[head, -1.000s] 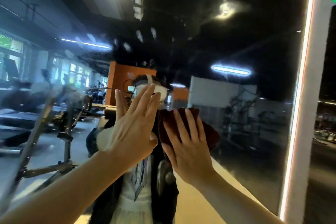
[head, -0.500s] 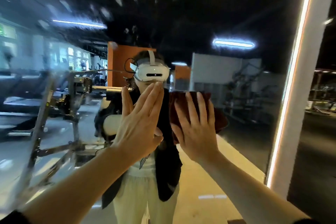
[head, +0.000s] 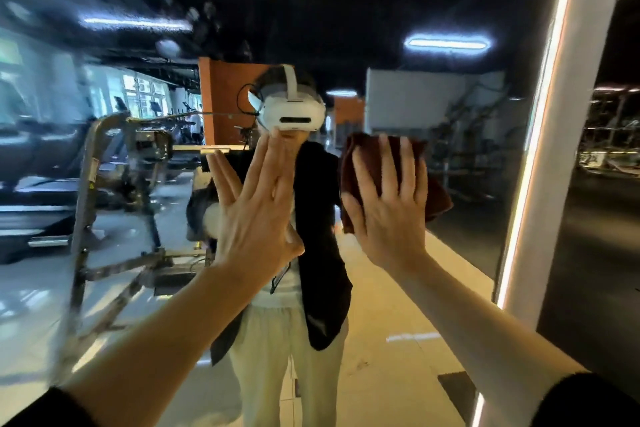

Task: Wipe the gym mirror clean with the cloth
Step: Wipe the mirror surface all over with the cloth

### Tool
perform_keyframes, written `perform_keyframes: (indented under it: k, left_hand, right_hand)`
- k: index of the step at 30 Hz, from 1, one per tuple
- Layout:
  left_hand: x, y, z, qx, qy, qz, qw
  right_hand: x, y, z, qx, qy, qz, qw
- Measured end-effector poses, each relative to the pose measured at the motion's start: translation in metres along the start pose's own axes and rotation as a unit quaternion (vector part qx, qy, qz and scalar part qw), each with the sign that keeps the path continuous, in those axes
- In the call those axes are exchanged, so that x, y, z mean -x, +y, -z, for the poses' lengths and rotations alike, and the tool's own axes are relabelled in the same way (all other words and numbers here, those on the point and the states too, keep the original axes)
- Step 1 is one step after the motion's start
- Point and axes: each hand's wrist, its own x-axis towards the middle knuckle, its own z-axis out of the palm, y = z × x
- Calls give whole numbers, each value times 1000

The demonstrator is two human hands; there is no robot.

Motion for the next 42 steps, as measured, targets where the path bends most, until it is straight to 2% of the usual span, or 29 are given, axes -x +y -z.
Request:
perform_keyframes:
  k: [4,6,10,12,15,18,20,23,28,34,42]
  left_hand:
    - [3,31,-8,-2,9,-55,998]
    - [0,44,-9,-8,4,-72,997]
    - [-13,68,-8,-8,-2,-71,997]
    - [-18,80,-11,0,7,-72,997]
    - [-20,93,-18,10,23,-66,997]
    - [-19,95,-22,-1,25,-66,998]
    - [-20,93,-21,-9,31,-74,997]
    - [-24,92,-16,8,58,-75,995]
    - [-40,95,-7,40,115,-41,992]
    - [-54,115,-18,52,125,-64,989]
    - [-26,145,-46,65,117,-79,988]
  right_hand:
    - [60,25,-2,17,-40,141,989]
    - [45,45,-3,25,-19,117,993]
    - [-41,81,4,15,49,-48,998]
    - [-58,87,7,21,54,-62,996]
    - [-22,86,1,15,56,-35,998]
    - [42,91,-4,12,14,17,1000]
    - [54,97,-4,11,4,34,999]
    - [12,91,-2,23,23,46,998]
    - [-93,86,16,34,54,116,991]
    - [-114,135,20,24,73,-13,997]
    - [-43,150,11,7,66,-75,995]
